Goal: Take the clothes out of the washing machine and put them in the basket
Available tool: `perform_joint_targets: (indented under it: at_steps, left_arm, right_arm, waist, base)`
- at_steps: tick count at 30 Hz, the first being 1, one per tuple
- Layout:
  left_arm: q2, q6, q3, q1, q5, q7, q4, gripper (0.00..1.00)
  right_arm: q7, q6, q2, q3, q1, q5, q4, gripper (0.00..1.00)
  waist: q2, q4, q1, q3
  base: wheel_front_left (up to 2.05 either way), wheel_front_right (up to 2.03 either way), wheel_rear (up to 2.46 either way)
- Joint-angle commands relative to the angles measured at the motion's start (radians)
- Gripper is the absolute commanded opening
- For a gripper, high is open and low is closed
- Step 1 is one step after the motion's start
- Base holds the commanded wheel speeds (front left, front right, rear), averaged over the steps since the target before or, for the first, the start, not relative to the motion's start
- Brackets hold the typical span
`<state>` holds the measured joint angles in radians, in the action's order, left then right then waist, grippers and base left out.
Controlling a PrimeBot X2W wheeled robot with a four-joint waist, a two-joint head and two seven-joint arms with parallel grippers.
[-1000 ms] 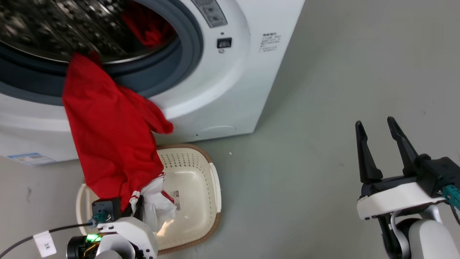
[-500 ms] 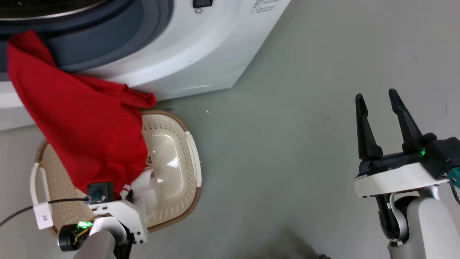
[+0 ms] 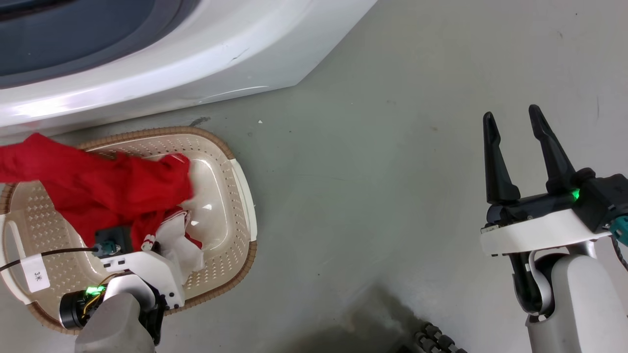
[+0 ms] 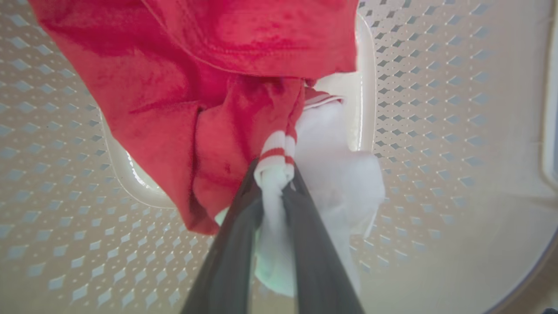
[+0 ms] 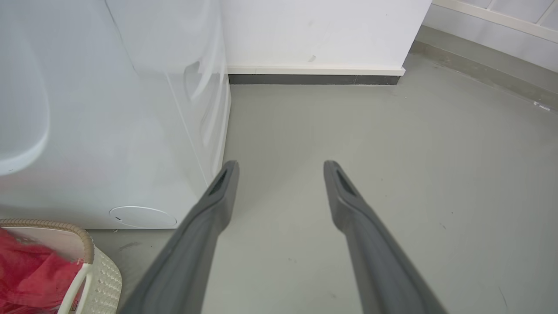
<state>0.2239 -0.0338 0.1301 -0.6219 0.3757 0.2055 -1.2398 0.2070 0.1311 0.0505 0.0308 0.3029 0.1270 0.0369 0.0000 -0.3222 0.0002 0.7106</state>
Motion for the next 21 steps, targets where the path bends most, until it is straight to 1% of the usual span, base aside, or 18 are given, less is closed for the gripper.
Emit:
perform_joint_targets:
  at_steps: [1, 2, 3, 7, 11, 15, 18, 21]
  left_arm:
    - [0.003, 0.005, -0.006, -0.016, 0.009, -0.002, -0.01, 0.42]
    - [0.002, 0.005, -0.006, -0.018, 0.012, -0.002, -0.015, 0.86]
    - [0.0, 0.006, -0.004, -0.018, 0.014, -0.004, -0.019, 1.0]
    - [-0.008, 0.014, -0.002, -0.003, 0.017, 0.009, -0.029, 1.0]
    - [-0.022, 0.013, -0.002, 0.023, 0.023, 0.031, -0.034, 1.0]
    - [-0.044, 0.0, -0.015, 0.056, 0.041, 0.054, -0.017, 1.0]
    - [-0.057, -0.001, -0.019, 0.08, 0.038, 0.06, 0.016, 1.0]
    - [-0.069, 0.013, -0.03, 0.119, 0.031, 0.06, 0.095, 1.0]
  right_arm:
    - [0.006, -0.001, -0.001, 0.003, 0.016, 0.003, 0.007, 1.0]
    - [0.009, -0.001, -0.001, 0.004, 0.017, 0.002, 0.012, 1.0]
    - [0.011, -0.001, -0.001, 0.004, 0.016, 0.002, 0.015, 1.0]
    - [0.017, -0.001, -0.001, 0.004, 0.011, -0.003, 0.03, 1.0]
    - [0.017, -0.001, 0.0, 0.001, -0.008, -0.01, 0.044, 1.0]
    - [0.007, -0.001, 0.0, -0.004, -0.033, -0.024, 0.05, 1.0]
    - [-0.007, -0.001, 0.0, -0.008, -0.054, -0.03, 0.044, 1.0]
    - [-0.022, -0.001, 0.0, -0.012, -0.078, -0.04, 0.033, 1.0]
  waist:
    - [0.0, -0.002, -0.0002, -0.004]
    - [0.0, -0.002, -0.0002, -0.01]
    - [0.0, -0.001, -0.0002, -0.017]
    - [0.0, 0.007, -0.0002, -0.062]
    - [0.0, 0.027, -0.0002, -0.132]
    - [0.0, 0.055, -0.0002, -0.22]
    - [0.0, 0.08, -0.0002, -0.281]
    - [0.0, 0.106, -0.0002, -0.336]
  base:
    - [0.0, 0.0, 0.0]
    - [0.0, 0.0, 0.0]
    - [0.0, 0.0, 0.0]
    - [0.0, 0.0, 0.0]
    - [0.0, 0.0, 0.0]
    - [0.0, 0.0, 0.0]
    - [0.0, 0.0, 0.0]
    - [0.0, 0.0, 0.0]
